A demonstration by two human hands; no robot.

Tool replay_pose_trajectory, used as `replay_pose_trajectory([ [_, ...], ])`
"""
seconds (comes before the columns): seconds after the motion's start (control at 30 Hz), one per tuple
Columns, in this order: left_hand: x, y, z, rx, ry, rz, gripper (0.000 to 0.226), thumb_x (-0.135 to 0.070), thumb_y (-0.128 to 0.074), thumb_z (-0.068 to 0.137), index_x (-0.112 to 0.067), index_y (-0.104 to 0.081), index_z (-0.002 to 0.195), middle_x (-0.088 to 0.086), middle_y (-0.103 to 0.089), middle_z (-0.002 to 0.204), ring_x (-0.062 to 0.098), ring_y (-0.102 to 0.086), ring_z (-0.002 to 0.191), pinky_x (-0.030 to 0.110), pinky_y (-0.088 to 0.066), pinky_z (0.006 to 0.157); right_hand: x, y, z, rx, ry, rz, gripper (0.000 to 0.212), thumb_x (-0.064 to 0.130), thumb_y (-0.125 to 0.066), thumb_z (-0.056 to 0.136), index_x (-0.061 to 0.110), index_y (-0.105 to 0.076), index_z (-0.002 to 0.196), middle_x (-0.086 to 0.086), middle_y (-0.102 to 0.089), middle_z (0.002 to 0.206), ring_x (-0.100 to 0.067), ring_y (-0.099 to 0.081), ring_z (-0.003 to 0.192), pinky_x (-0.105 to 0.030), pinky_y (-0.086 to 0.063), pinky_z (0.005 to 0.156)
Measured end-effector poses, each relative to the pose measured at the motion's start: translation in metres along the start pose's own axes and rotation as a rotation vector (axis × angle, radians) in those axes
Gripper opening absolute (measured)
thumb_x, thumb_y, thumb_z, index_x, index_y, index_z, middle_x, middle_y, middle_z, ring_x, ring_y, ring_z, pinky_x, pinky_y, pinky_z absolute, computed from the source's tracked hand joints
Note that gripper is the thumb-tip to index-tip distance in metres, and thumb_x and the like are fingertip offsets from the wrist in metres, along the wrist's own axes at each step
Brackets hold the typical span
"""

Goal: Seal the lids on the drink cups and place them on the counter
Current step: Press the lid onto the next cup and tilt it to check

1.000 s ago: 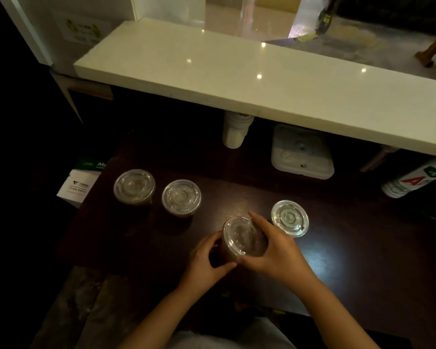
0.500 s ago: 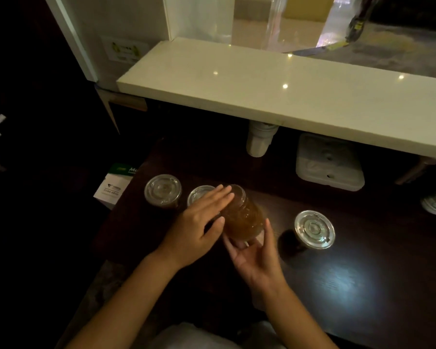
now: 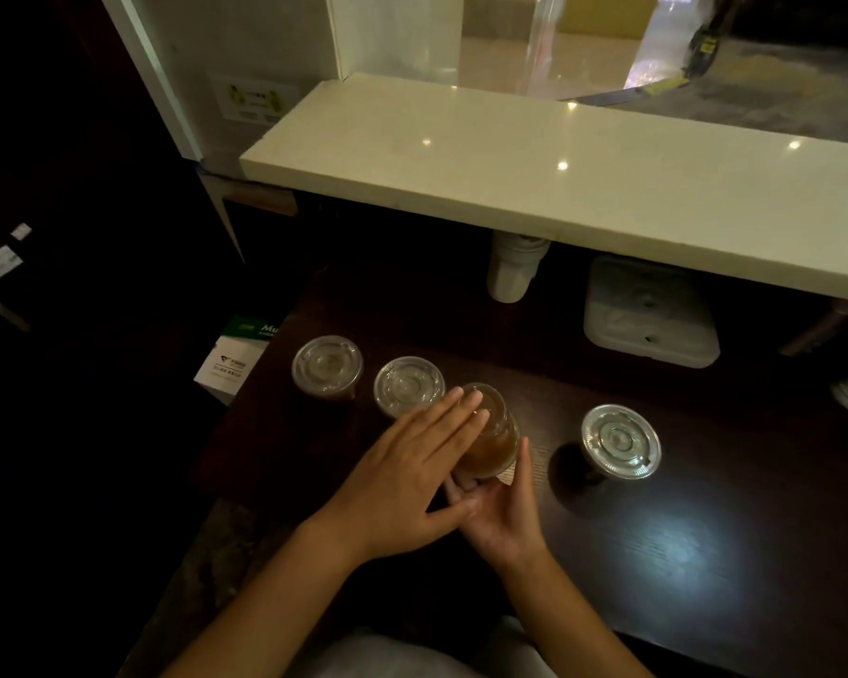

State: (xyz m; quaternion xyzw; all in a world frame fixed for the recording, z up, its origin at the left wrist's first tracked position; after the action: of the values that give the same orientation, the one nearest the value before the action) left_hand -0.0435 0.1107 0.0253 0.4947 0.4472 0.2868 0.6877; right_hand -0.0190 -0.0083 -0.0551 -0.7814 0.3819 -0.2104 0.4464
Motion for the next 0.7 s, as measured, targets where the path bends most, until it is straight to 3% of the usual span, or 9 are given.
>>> replay_pose_trajectory([
  [0.17, -0.002, -0.004, 0.0, 0.006, -0.014, 0.055, 0.083, -0.056, -0.044, 0.085, -0.022, 0.002, 0.145, -0.006, 0.007, 0.155, 0.007, 0.012, 0.14, 0.033, 0.002, 0.114, 0.004, 0.006, 0.001, -0.015, -0.001, 0.008, 0.094, 0.042, -0.084, 0.056, 0.012, -0.043, 0.134, -0.02, -0.053, 0.132, -0.032, -0.053, 0.119, -0.046, -0.052, 0.088],
  [0.4, -0.004, -0.011, -0.004, -0.092, 0.053, -0.099, 0.078, -0.051, -0.043, 0.087, -0.025, 0.003, 0.144, -0.01, 0.008, 0.154, 0.003, 0.011, 0.139, 0.027, 0.003, 0.115, 0.031, 0.004, -0.017, -0.034, 0.131, -0.226, 0.094, 0.04, -0.091, 0.042, 0.007, -0.056, 0.122, -0.023, -0.061, 0.121, -0.034, -0.059, 0.111, -0.043, -0.052, 0.088],
  [0.47, -0.007, -0.018, -0.005, -0.107, 0.117, -0.263, 0.075, -0.047, -0.043, 0.087, -0.03, 0.004, 0.143, -0.016, 0.009, 0.153, -0.001, 0.009, 0.139, 0.023, -0.002, 0.112, 0.044, -0.003, -0.028, -0.059, 0.207, -0.364, 0.085, 0.042, -0.088, 0.048, 0.006, -0.058, 0.118, -0.02, -0.064, 0.116, -0.03, -0.06, 0.109, -0.037, -0.055, 0.082],
  [0.57, -0.018, -0.027, -0.003, -0.162, 0.252, -0.69, 0.067, -0.041, -0.041, 0.083, -0.038, -0.006, 0.14, -0.025, -0.004, 0.15, -0.008, -0.004, 0.137, 0.015, -0.012, 0.11, 0.065, -0.015, -0.044, -0.163, 0.364, -0.593, 0.049, 0.035, -0.067, 0.069, 0.007, -0.062, 0.109, -0.017, -0.071, 0.1, -0.025, -0.067, 0.095, -0.032, -0.057, 0.073],
  [0.63, -0.025, -0.034, 0.001, -0.205, 0.376, -1.021, 0.058, -0.033, -0.045, 0.085, -0.034, -0.02, 0.138, -0.025, -0.023, 0.143, -0.014, -0.025, 0.128, 0.009, -0.028, 0.103, 0.077, -0.027, -0.052, -0.257, 0.493, -0.836, 0.044, 0.034, -0.066, 0.067, 0.012, -0.064, 0.105, -0.013, -0.071, 0.102, -0.022, -0.067, 0.095, -0.034, -0.053, 0.084],
  [0.7, -0.027, -0.044, 0.005, -0.22, 0.523, -1.33, 0.043, -0.019, -0.045, 0.091, -0.032, -0.032, 0.13, -0.018, -0.038, 0.134, -0.015, -0.045, 0.113, 0.013, -0.04, 0.094, 0.085, -0.04, -0.06, -0.303, 0.628, -1.102, 0.043, 0.028, -0.073, 0.067, 0.015, -0.063, 0.107, -0.008, -0.069, 0.107, -0.016, -0.065, 0.098, -0.025, -0.052, 0.085],
])
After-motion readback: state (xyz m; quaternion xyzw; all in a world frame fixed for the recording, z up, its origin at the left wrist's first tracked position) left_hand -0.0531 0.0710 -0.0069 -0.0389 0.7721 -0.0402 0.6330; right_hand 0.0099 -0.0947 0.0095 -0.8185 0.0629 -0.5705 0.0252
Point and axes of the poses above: each hand's wrist, its own z-axis towards the middle knuckle, its own y-axis out of the back of the hand, x = y × z, the point moved 2 cm from there along z, towards the middle knuckle
